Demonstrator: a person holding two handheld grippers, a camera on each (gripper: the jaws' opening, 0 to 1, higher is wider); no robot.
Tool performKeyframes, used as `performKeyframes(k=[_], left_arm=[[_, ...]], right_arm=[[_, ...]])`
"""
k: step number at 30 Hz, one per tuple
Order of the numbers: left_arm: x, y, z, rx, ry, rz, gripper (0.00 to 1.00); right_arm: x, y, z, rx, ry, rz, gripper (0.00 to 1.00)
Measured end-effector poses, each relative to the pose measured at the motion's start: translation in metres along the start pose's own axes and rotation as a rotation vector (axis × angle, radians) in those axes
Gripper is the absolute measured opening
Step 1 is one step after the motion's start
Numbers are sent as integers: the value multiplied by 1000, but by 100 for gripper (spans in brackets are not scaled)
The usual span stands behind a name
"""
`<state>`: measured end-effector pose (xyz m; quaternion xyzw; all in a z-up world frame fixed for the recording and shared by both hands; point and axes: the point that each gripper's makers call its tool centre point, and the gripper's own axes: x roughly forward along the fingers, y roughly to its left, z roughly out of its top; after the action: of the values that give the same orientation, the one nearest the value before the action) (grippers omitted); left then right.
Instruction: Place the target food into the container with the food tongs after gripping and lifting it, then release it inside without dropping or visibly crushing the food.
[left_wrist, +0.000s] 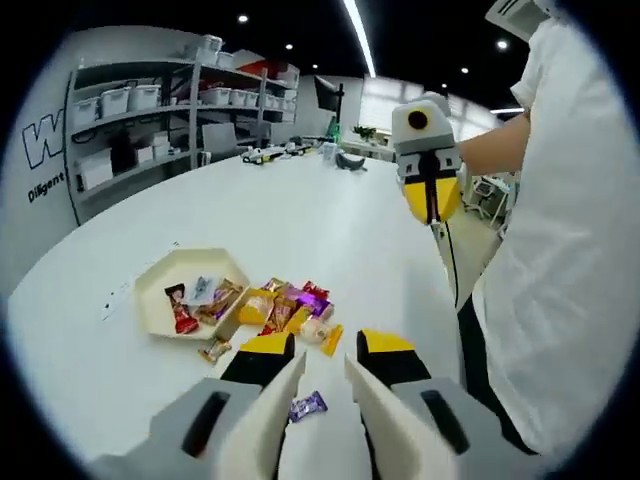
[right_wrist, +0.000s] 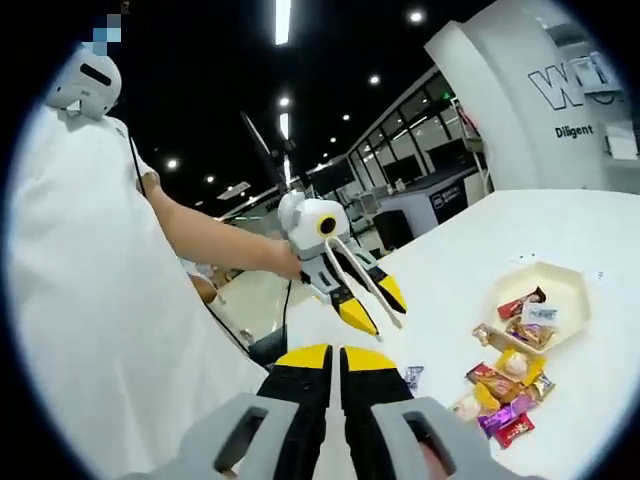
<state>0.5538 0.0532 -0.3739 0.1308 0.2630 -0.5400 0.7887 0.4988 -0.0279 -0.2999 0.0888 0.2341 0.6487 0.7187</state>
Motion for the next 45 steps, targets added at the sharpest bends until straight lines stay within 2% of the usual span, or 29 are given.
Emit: performKeyframes(k=[4, 7, 11, 13, 17, 21, 27, 30, 36, 45], left_arm=[[5, -1, -17, 26, 44, 18, 21], [11, -8, -30, 103, 102, -17, 21], [16, -10, -33, 160, 125, -43, 21], [20, -11, -40, 233, 162, -64, 21], [24, -16, -50, 314, 214, -108, 21], [30, -16, -52, 345, 231, -123, 21], [36, -10, -55, 390, 256, -133, 21], [40, -10, -56, 409, 266, -146, 21], [46, -10, -60, 469, 301, -185, 21], [50, -10, -65, 562, 349, -242, 21]], right_arm=[[-2, 1, -4, 1, 8, -7, 0], [-3, 1, -7, 5, 10, -11, 0], [-4, 1, -9, 8, 13, -18, 0], [-5, 0, -11, 4, 18, -22, 0], [-6, 1, -14, -10, 30, -34, 0], [-8, -4, -20, -71, 74, -77, 6], [-11, -15, -31, -127, 135, -154, 23], [-16, -25, -32, -134, 143, -205, 29], [-23, -35, -33, -178, 160, -259, 39], [-30, -41, -36, -233, 178, -297, 48]])
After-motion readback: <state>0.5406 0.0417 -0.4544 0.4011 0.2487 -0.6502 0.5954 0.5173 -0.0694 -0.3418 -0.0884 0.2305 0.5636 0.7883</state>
